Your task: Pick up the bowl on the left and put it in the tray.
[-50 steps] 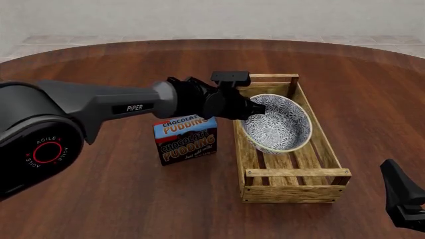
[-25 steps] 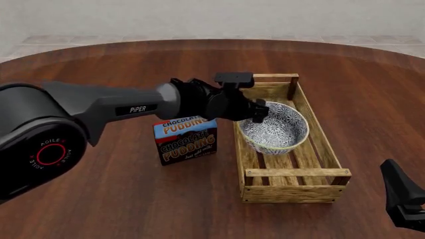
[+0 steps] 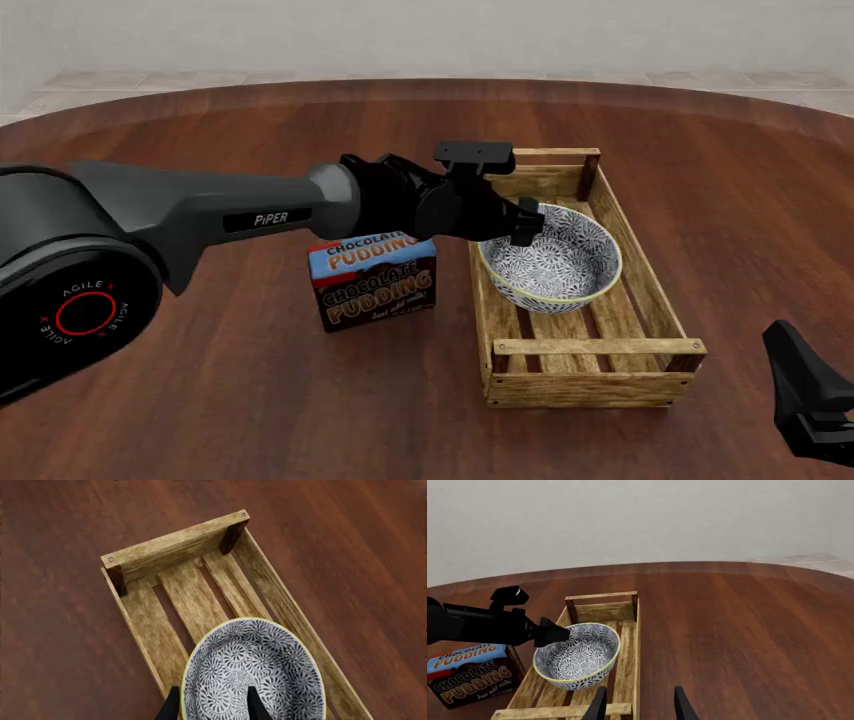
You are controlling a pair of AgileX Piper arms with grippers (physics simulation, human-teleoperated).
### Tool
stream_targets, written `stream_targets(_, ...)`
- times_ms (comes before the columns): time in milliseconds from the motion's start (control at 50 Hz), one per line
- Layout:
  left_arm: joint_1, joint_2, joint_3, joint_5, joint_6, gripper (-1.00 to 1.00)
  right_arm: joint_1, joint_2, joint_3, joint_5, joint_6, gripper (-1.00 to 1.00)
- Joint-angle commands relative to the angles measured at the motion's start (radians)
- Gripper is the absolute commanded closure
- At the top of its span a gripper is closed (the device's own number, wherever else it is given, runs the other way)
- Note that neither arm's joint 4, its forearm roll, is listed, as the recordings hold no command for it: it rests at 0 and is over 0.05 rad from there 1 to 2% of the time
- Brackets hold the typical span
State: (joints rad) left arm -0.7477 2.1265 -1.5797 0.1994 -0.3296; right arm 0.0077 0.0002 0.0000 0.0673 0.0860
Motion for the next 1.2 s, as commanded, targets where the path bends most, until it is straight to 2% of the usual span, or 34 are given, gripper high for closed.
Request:
stream_targets(20,-0.002,-0.019,0.003,0.005,0.010,-1.00,0.001,0.000,0.000,0.000,0.000,-1.00)
stream_targets(600,-0.025,-0.149,0.068,0.008,0.040,-1.00,0.014,0.000,0.000,-0.006,-0.009,-1.00)
stream_targets(980,-0.097,-0.357,0.177,0.010,0.052,-1.00,0.015,0.000,0.000,-0.004,-0.005,-1.00)
stream_targets(1020,-0.090,-0.384,0.185,0.015,0.071,-1.00,0.015,0.000,0.000,-0.003,-0.006,-1.00)
stream_targets(1060,-0.111,-0.410,0.200,0.013,0.056,-1.00,0.016,0.000,0.000,-0.003,-0.004,-1.00)
stream_targets(1200,-0.105,-0.482,0.229,0.027,0.073,-1.00,0.019,0.000,0.000,-0.005,-0.008,-1.00)
